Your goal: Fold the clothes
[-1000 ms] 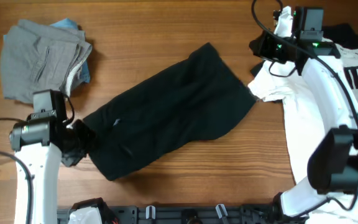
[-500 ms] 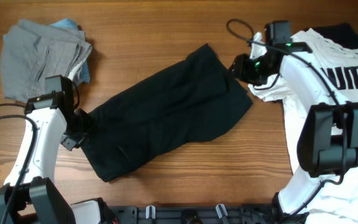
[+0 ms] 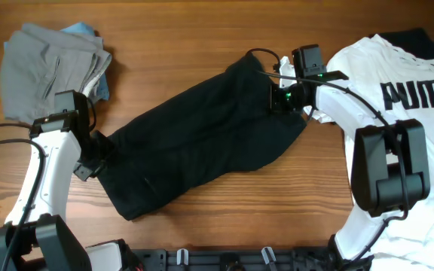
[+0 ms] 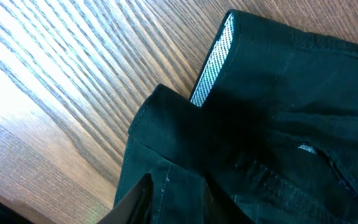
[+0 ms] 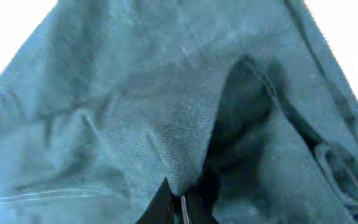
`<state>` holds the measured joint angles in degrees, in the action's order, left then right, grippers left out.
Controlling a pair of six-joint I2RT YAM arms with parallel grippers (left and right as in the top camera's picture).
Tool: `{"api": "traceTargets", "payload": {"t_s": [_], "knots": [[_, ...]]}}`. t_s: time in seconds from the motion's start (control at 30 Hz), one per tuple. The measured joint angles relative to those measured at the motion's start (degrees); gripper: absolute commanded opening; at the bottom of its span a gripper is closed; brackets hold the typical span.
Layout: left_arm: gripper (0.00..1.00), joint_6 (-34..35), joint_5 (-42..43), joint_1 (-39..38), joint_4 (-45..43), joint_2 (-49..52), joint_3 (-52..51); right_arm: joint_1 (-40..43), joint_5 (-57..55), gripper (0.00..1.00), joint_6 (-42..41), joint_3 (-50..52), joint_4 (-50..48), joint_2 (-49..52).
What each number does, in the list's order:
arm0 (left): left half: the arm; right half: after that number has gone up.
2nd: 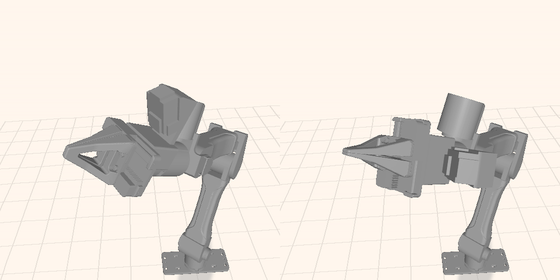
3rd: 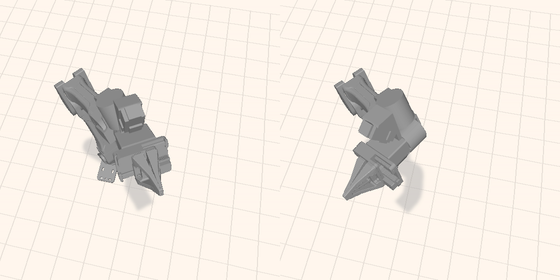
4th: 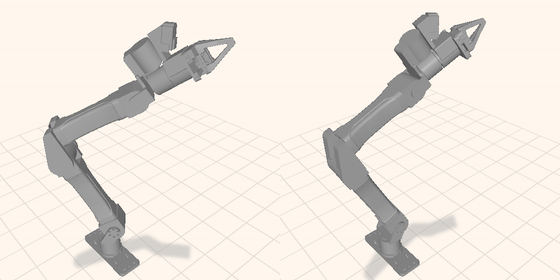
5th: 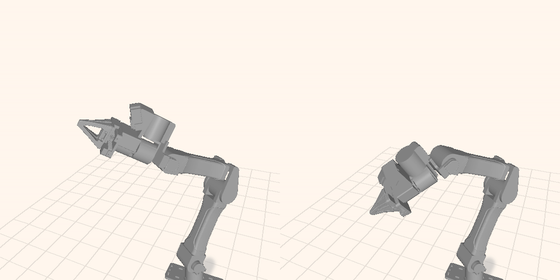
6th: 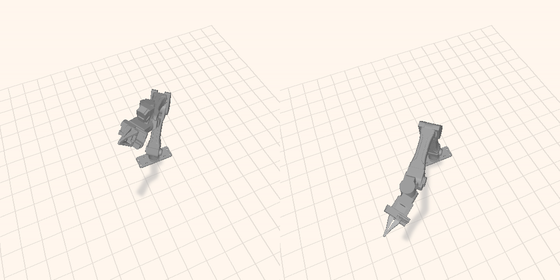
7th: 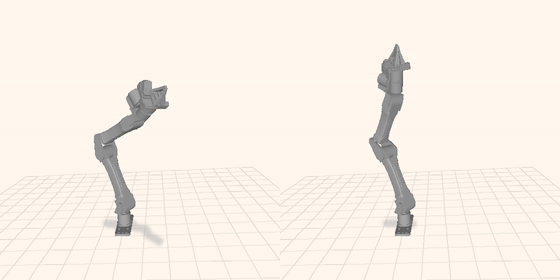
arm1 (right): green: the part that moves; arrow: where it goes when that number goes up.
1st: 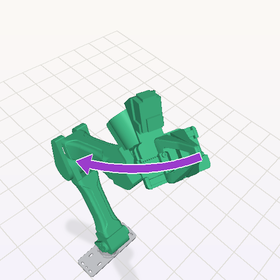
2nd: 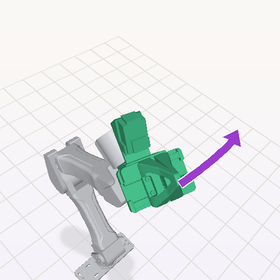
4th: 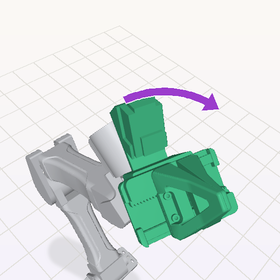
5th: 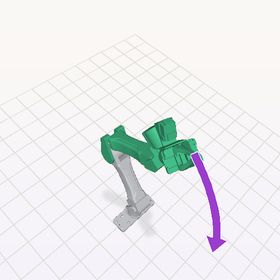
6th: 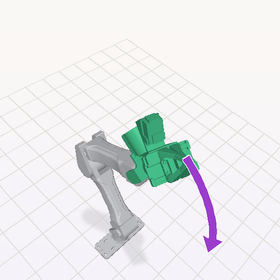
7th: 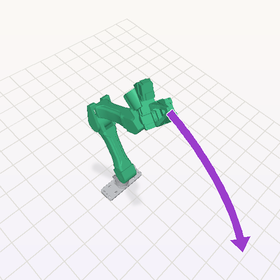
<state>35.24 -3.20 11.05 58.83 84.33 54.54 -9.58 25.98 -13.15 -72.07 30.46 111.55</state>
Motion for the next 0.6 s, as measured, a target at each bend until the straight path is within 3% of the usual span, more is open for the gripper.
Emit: {"api": "traceTargets", "payload": {"t_s": [0.13,0.27,0.33,0.37,0.4,0.43,0.47,0.5,0.6], "knots": [[0.34,-0.09,0.00,0.00,-0.61,0.00,-0.02,3.80,7.85,0.04,-5.77,-4.11,-9.92,-1.81],[0.46,-0.15,-0.02,0.00,-0.92,0.00,-0.02,4.22,8.72,0.05,-9.68,-4.52,-16.83,-2.34],[0.47,-0.20,-0.04,0.00,-1.09,0.00,-0.02,4.15,8.37,0.05,-10.23,-4.52,-18.88,-2.34],[0.48,-0.24,-0.04,0.00,-1.11,0.00,-0.02,4.15,7.30,0.10,-10.82,-4.52,-19.26,-2.34],[0.49,-0.24,-0.02,0.00,-1.27,0.00,-0.02,4.15,5.90,0.24,-11.30,-4.52,-19.41,-2.34],[0.50,-0.24,-0.02,0.00,-1.27,0.00,-0.02,4.15,4.85,0.66,-11.50,-4.52,-19.78,-2.34],[0.51,-0.24,-0.02,0.00,-1.27,0.00,-0.02,4.17,3.67,0.84,-11.93,-4.52,-20.52,-2.34],[0.52,-0.52,0.00,0.00,-1.31,0.00,-0.02,4.17,2.86,0.82,-12.33,-4.52,-21.46,-2.32],[0.47,-4.09,1.20,0.00,-1.31,0.00,-0.02,4.17,1.68,0.60,-10.51,-4.57,-20.55,-2.32]]}}
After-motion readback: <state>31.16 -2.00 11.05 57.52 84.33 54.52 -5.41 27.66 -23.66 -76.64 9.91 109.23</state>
